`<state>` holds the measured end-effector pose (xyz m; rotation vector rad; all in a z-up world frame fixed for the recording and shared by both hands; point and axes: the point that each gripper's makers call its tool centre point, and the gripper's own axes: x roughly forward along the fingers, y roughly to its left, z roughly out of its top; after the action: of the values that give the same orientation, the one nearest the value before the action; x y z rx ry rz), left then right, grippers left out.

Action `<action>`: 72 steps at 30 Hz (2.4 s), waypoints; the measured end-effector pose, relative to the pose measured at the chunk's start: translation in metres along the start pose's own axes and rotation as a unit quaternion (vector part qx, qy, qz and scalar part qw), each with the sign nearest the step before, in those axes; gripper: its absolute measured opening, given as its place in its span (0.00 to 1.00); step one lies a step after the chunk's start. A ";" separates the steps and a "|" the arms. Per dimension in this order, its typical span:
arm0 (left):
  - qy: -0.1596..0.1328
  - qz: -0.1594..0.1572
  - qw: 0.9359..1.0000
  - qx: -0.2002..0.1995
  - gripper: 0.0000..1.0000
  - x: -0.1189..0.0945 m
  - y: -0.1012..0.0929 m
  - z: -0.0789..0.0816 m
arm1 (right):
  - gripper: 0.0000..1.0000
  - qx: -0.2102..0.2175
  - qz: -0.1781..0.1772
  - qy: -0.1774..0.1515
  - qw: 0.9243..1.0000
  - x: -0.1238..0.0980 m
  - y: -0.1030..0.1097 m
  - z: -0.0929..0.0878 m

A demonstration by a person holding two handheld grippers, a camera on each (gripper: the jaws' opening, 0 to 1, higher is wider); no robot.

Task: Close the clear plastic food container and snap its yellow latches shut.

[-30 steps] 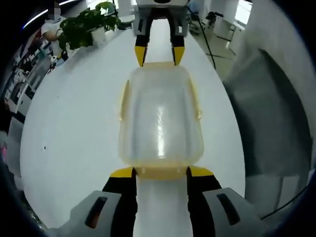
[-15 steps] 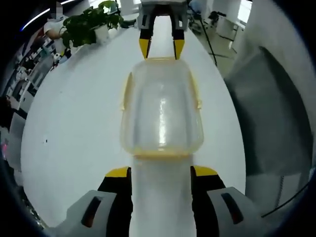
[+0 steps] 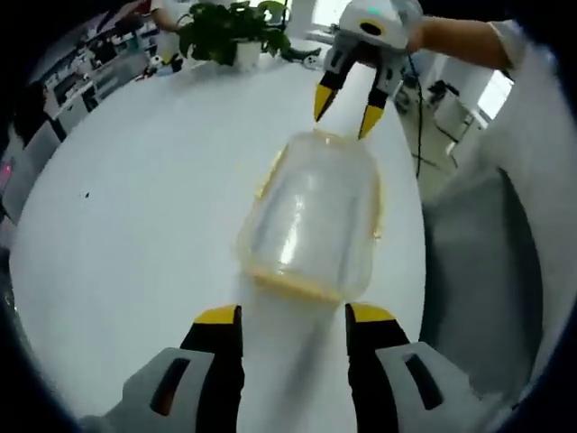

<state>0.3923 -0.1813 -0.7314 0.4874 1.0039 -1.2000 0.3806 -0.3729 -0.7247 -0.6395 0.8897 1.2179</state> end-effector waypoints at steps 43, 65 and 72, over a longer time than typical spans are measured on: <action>-0.067 0.002 0.961 -0.269 0.39 0.022 -0.014 0.013 | 0.28 0.257 -0.037 -0.016 0.966 0.020 0.004 0.015; -0.067 0.004 0.952 -0.298 0.34 0.025 -0.012 0.015 | 0.28 0.265 -0.036 0.002 0.964 0.023 0.007 0.016; -0.065 0.000 0.946 -0.318 0.32 0.024 -0.016 0.015 | 0.27 0.282 -0.034 0.008 0.959 0.024 0.007 0.016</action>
<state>0.3835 -0.2117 -0.7412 -0.1007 1.2017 -0.8279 0.3802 -0.3458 -0.7362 -0.2164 1.1572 0.8386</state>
